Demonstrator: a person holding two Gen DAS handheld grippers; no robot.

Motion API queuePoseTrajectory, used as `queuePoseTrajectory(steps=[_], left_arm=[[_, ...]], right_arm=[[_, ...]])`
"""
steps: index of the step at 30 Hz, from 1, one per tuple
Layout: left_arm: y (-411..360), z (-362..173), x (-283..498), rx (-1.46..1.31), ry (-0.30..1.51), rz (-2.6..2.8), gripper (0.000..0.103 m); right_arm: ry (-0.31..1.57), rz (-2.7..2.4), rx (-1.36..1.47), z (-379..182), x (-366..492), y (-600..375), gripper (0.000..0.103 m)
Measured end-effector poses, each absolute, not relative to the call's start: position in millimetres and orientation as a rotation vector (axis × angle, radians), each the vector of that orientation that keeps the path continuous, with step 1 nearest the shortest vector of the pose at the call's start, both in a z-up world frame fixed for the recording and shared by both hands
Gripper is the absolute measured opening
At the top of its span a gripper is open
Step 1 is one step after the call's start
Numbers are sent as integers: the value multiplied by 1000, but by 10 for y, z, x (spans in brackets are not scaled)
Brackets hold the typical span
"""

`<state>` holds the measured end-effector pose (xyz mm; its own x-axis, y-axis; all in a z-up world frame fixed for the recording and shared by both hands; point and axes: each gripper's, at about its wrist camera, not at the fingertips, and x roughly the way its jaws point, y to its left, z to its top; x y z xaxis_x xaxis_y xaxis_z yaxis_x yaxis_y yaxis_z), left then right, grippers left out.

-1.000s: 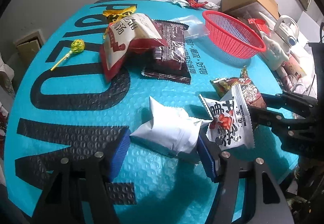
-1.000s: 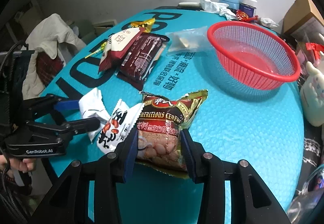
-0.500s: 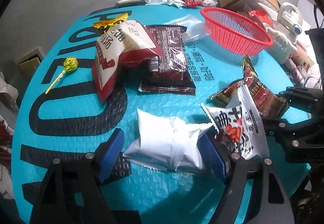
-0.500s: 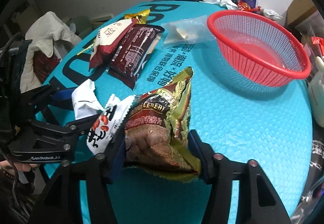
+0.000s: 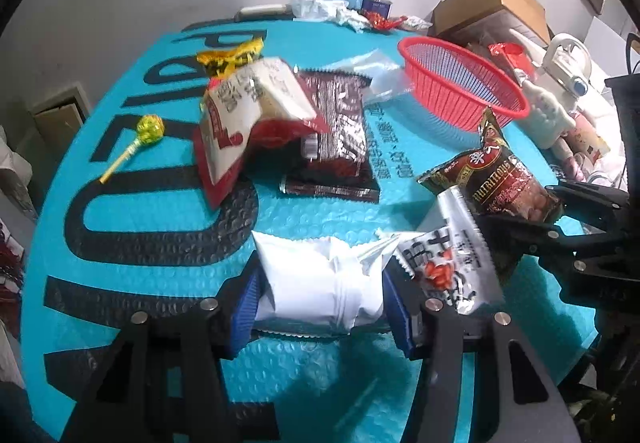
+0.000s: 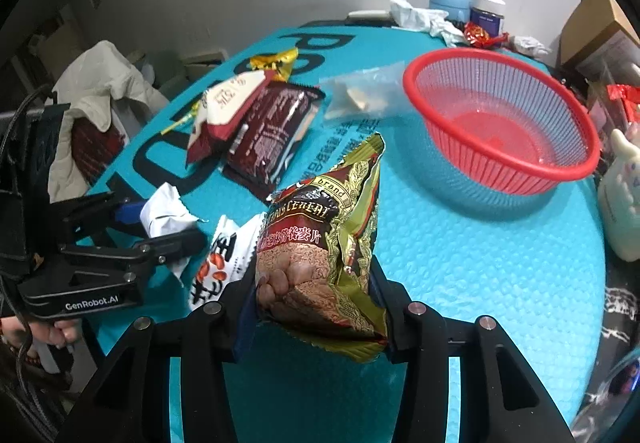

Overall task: Organize snacks
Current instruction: 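Lift both held packets and carry them over the red mesh basket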

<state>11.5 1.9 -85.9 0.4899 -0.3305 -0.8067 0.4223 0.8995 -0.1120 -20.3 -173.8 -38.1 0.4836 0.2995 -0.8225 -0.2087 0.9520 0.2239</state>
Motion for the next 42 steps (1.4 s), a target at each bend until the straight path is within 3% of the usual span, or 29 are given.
queuePoseTrajectory(steps=[18,42], left_arm=[[-167,-177,34,108,777,-515,54],[-1279,516,758,188,622,-773,54]], right_arm=[[903,328,103,68,-308,-1887,47],[794,5,91,643,139,-2726,47]])
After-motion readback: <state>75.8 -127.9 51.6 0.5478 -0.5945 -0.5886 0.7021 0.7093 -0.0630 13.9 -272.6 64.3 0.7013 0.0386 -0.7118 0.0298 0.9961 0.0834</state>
